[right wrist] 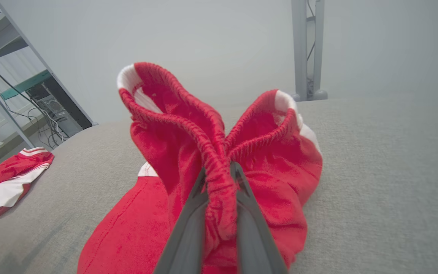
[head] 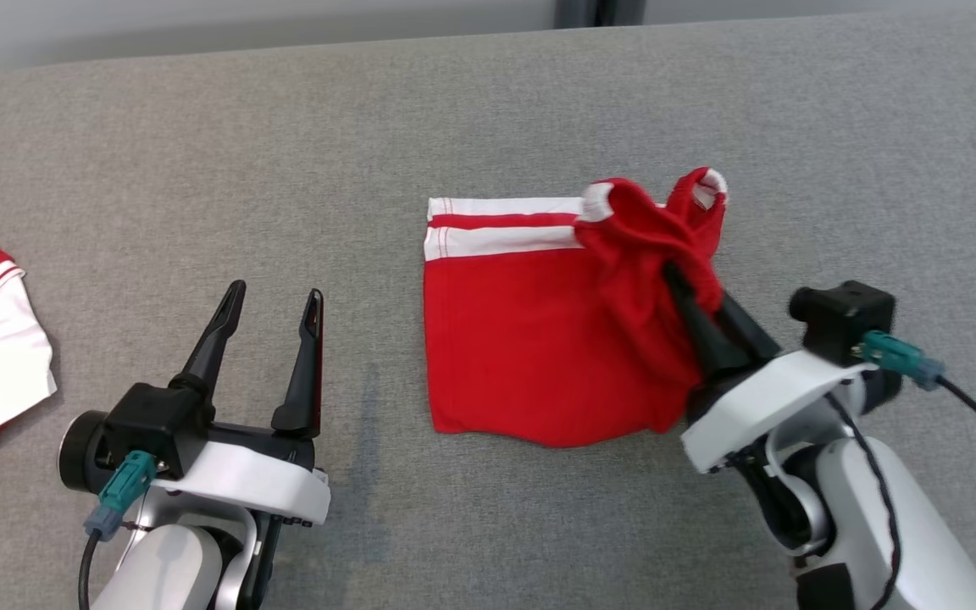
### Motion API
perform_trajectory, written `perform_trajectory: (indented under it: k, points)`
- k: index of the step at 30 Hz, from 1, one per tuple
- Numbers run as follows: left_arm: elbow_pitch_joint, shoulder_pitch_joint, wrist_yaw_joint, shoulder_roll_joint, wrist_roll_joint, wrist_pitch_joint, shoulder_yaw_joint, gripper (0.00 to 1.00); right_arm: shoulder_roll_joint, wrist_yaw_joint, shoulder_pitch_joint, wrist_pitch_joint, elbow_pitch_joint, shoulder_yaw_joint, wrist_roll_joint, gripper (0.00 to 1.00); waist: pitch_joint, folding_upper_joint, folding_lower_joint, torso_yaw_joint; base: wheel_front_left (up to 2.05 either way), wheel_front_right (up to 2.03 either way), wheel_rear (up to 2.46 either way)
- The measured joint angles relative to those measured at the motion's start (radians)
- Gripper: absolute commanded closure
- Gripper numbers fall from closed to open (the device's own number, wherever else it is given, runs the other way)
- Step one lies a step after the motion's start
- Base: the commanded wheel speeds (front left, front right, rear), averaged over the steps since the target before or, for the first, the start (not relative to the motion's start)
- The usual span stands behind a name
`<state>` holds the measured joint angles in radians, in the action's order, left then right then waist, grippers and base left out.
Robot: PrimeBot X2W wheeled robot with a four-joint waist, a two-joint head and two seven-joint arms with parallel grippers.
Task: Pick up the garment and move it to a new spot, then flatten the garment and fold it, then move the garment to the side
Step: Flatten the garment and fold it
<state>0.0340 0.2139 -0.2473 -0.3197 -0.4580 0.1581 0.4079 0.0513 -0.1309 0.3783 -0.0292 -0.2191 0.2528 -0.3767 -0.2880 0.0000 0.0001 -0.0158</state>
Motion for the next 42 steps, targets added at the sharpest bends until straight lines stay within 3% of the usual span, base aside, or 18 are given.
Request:
perform_trajectory:
  k: [6,16,17,18,19,20,30,34,42]
  points:
    - [-0.013,0.005,0.008,0.016,-0.004,0.005,0.015,0.00,-0.002,0.000,0.046,-0.020,-0.003,0.145,-0.001,1.00,-0.007,0.0000,0.0000,-0.038,0.00,0.00,0.00]
    - [-0.055,0.038,0.028,0.050,-0.013,0.023,0.045,0.00,-0.003,0.000,0.111,0.021,-0.199,0.273,-0.012,1.00,-0.036,0.0000,0.0000,-0.118,0.00,0.00,0.00]
    - [-0.060,0.041,0.029,0.052,-0.014,0.027,0.044,0.00,-0.003,0.000,0.116,0.027,-0.210,0.286,-0.013,0.88,-0.039,0.0000,0.0000,-0.121,0.00,0.00,0.00]
    - [-0.064,0.042,0.031,0.053,-0.017,0.027,0.045,0.00,-0.003,0.000,0.120,0.035,-0.218,0.295,-0.013,0.61,-0.042,0.0000,0.0000,-0.123,0.00,0.00,0.00]
    - [-0.069,0.042,0.031,0.053,-0.018,0.028,0.045,0.00,-0.002,0.000,0.125,0.040,-0.220,0.303,-0.014,0.12,-0.043,0.0000,0.0000,-0.124,0.00,0.00,0.00]
    - [-0.072,0.042,0.031,0.053,-0.019,0.029,0.044,0.00,-0.002,0.000,0.126,0.049,-0.221,0.312,-0.017,0.00,-0.044,0.0000,0.0000,-0.123,0.00,0.00,0.00]
    - [-0.085,0.041,0.027,0.041,-0.026,0.036,0.034,0.00,-0.004,0.000,0.075,0.126,-0.124,0.319,0.046,0.00,-0.026,0.0000,0.0000,-0.077,0.00,0.00,0.00]
    - [-0.085,0.034,0.016,0.028,-0.028,0.037,0.020,0.00,-0.003,0.000,0.018,0.160,-0.046,0.238,0.082,0.00,-0.006,0.0000,0.0000,-0.055,0.00,0.00,0.00]
    - [-0.065,-0.019,-0.032,-0.005,-0.043,0.046,-0.035,0.00,-0.003,0.000,-0.116,0.160,0.109,-0.030,0.186,0.00,0.051,0.0000,0.0000,-0.016,0.00,0.00,0.00]
